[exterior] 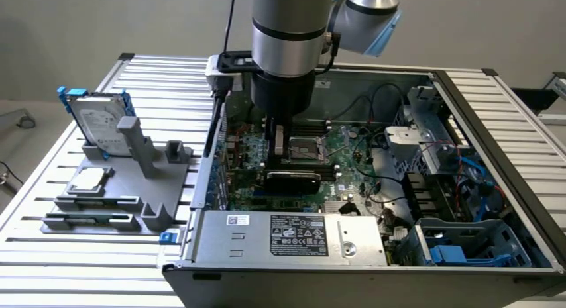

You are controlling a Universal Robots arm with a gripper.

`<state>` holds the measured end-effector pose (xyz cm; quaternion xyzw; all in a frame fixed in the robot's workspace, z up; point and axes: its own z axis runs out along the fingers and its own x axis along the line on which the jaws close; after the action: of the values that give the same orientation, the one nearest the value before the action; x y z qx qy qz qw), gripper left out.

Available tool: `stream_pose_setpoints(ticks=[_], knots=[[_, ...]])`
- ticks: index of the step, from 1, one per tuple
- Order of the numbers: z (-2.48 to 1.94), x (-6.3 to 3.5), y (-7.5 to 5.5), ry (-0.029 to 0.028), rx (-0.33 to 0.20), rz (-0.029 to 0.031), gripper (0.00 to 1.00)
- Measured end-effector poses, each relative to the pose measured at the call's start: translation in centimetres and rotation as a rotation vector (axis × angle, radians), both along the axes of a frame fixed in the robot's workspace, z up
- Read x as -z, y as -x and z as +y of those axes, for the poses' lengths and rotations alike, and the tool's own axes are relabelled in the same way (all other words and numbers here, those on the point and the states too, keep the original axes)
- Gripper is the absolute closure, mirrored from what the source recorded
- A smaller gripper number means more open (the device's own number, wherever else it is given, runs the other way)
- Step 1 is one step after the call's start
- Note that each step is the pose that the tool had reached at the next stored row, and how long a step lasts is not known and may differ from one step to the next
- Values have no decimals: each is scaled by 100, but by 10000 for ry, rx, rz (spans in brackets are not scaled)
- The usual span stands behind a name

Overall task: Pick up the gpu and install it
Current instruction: 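Press down on the gpu until it lock into place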

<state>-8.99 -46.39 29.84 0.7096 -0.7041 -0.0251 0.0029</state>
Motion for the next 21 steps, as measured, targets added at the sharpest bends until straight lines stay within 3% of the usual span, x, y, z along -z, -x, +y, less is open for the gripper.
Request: stream_pose_setpoints(ticks=[11, 21], knots=[[26, 164, 7, -54, 0, -15, 89], [37, 211, 30, -64, 0, -16, 89]])
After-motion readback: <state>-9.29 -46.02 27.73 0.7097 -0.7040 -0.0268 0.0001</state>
